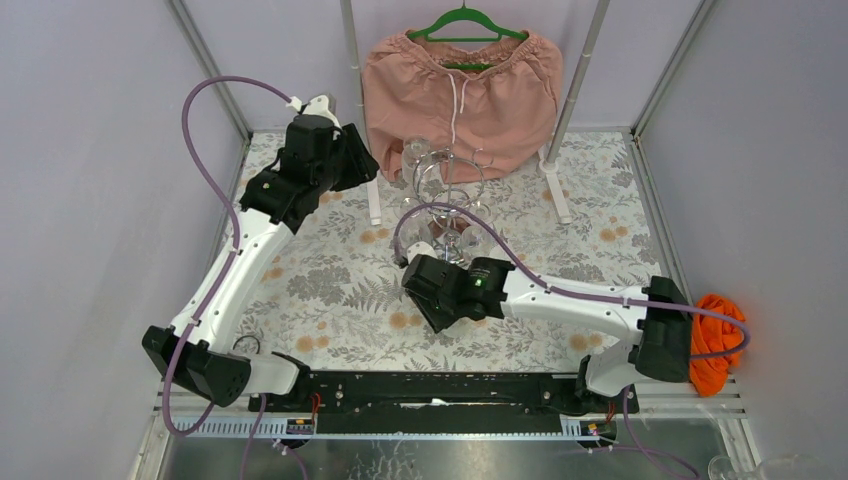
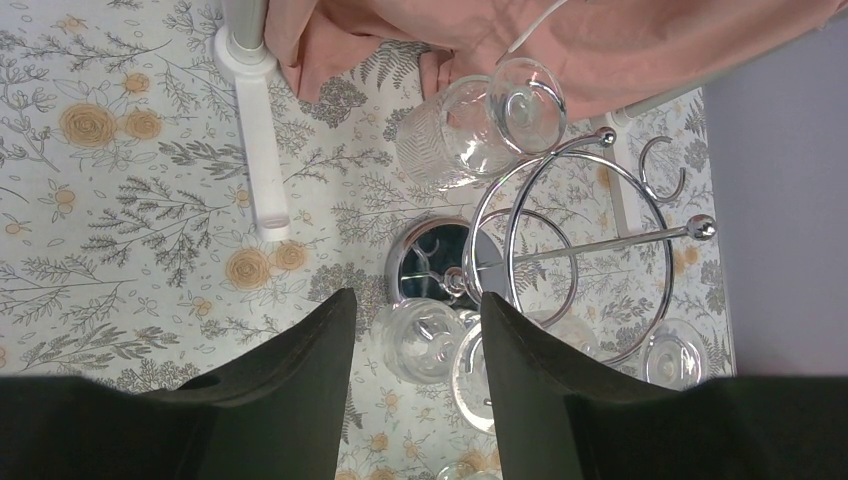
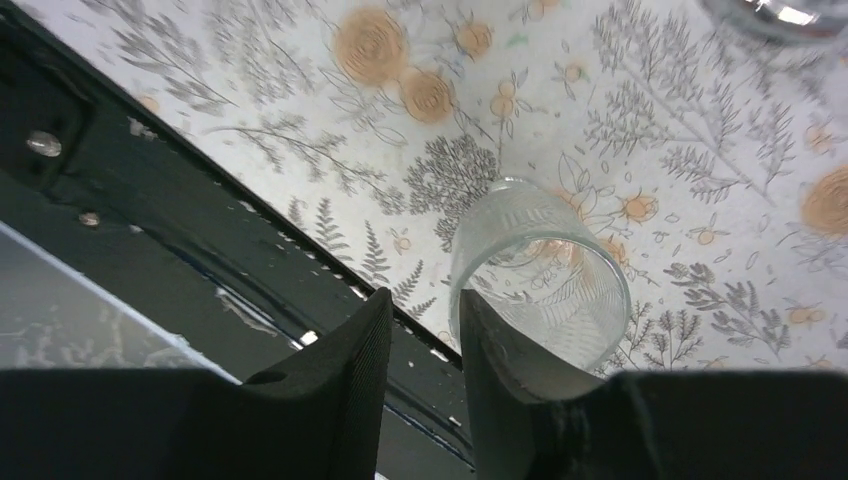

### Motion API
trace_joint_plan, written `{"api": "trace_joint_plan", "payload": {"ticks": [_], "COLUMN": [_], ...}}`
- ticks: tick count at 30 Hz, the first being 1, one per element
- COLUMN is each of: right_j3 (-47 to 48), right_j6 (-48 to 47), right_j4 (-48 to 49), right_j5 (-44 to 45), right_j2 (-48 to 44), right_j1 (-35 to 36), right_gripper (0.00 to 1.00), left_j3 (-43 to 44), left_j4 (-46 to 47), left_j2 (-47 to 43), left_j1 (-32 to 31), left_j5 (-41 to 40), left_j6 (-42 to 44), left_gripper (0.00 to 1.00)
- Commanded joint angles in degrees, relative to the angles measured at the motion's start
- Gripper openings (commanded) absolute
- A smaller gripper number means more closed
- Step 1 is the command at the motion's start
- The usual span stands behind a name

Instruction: Take the wine glass off the wine glass rack

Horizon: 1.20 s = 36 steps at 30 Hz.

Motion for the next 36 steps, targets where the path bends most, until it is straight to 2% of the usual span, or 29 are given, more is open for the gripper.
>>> {"api": "trace_joint_plan", "payload": {"ticks": [1,9,13,18,26,36], "right_j3": [9.8,14.5,12.9,8.4,8.5,6.6], "right_j6": [0.7,2.1,3.2,4.6,4.4,3.4], "right_j4": [-8.7,-10.5,-6.9,-2.6,-5.1,-3.0], "right_j5": [9.2,21.2,27.8,34.6,39.2,41.8], "right_j2": [-2.9,-12.1,-20.2,-29.7,-34.4,-38.4], "right_j1": [3.2,3.5,3.4,3.4,3.4,3.4], "right_gripper": [0.39,0.44,0.49,0.48,0.47,0.46], "left_j3": [-0.8,-1.8,-2.7,-2.4,-1.8,-0.5], "left_j4": [2.1,3.7,7.0,11.6,20.7,26.5], "left_j2": [-0.8,-1.5,-0.7,1.4,7.5,16.7], "left_j1": [0.5,1.3,3.8,6.8,10.7,11.3], "left_j5": [0.2,3.4,12.1,21.4,34.1,36.5], "left_j6": [0.0,-0.5,-2.2,-4.8,-11.1,-15.6], "left_gripper": [0.56,0.57,0.57,0.57,0.56,0.55]}}
